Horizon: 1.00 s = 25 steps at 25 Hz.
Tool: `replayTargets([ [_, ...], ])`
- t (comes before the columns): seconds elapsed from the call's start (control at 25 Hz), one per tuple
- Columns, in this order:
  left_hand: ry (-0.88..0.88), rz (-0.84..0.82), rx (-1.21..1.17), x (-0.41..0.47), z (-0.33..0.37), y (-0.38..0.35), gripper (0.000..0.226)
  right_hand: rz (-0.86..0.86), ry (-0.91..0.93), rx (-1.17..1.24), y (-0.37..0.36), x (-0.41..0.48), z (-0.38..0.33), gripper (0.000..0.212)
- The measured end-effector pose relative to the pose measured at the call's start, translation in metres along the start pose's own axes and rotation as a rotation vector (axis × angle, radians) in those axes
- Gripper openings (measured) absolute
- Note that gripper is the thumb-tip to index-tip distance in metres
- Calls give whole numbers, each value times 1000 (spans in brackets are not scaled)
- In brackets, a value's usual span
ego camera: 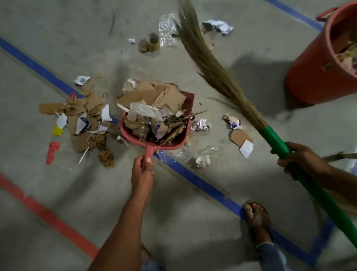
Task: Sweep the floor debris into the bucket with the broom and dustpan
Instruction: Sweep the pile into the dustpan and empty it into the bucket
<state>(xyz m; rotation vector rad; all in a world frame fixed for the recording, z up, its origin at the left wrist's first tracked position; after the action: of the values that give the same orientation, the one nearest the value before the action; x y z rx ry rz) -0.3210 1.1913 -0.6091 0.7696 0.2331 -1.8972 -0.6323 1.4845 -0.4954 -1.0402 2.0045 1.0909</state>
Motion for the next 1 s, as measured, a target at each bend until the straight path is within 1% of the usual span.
replayTargets([
  [0.12,-39,-40,8,-13,16,-8,18,27,-146,82,-3,-3,5,25],
  [0.2,-68,-70,27,-23,27,-16,22,36,-207,125,-5,-1,6,24],
  [0.32,-76,-114,71,-35,44,-37,24,-3,-276,203,-3,3,1,27],
  [0.48,-81,-191,108,-52,71,-83,22,-17,-307,253,15,2,-10,15],
  [0.72,-182,-322,116,-71,120,-195,25,-28,-331,298,52,5,2,12],
  [0.76,-189,-350,113,-73,128,-224,25,-23,-335,318,66,5,6,12],
  [0.88,-189,-427,120,-82,151,-296,21,-14,-327,344,100,8,14,10],
  [1.0,-207,-476,187,-91,169,-368,13,7,-335,326,138,11,30,10],
])
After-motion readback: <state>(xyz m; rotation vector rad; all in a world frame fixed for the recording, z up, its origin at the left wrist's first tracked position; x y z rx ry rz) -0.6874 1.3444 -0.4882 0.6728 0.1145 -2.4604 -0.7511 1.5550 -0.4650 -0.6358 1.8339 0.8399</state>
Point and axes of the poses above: each hand's wrist, its own x-axis towards the middle knuckle, its own y-axis out of the back of the hand, z = x × y, the point moved 1 cm from there along x, towards the middle knuckle, and after that the axes turned 8 degrees about -x, right-handed, at the moved point
